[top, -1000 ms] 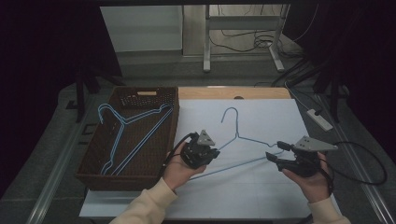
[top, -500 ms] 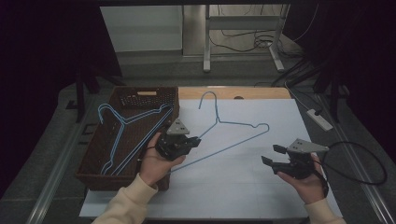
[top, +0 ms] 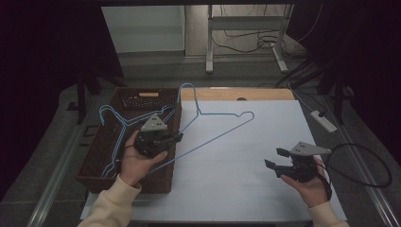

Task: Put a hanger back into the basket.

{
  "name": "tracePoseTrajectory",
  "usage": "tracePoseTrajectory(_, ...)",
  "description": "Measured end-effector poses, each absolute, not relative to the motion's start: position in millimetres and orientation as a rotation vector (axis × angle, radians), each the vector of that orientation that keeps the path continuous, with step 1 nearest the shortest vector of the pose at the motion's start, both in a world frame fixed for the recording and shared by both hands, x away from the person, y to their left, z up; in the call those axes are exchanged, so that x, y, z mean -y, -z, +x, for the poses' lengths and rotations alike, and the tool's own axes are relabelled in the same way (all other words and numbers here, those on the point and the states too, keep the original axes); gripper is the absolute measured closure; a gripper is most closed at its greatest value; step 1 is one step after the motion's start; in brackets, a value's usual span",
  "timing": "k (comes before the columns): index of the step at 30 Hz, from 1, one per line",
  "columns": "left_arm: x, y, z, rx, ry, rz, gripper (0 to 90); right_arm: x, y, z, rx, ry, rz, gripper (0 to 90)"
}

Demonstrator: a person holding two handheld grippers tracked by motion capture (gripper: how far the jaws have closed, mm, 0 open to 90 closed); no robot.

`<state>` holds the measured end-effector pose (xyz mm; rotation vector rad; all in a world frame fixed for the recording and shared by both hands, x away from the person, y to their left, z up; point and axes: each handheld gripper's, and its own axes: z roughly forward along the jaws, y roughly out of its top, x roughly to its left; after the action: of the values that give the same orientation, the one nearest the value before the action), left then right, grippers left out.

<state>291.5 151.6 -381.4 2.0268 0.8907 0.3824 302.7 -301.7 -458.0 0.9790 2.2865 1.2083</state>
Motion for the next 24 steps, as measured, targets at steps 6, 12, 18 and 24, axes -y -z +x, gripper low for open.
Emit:
tracePoseTrajectory(6,-178.8,373.4,284.5,-0.920,-0.441,1.955,87.1,300.8,461.0,303.4,-2.295,-1.197,0.980,32.8)
tracePoseTrajectory(12,-209.6,366.6,278.4,-0.969,-0.483,1.902,87.1,300.1,463.7,304.3,-2.304,-1.181,0.981,32.6)
tracePoseTrajectory(18,-241.1,365.4,272.9,-1.035,-0.521,1.849,87.2,298.5,466.0,304.9,-2.316,-1.164,0.983,32.5)
tracePoseTrajectory(24,-270.5,373.8,271.9,-1.126,-0.569,1.829,87.2,297.8,466.8,305.1,-2.318,-1.163,0.982,32.6)
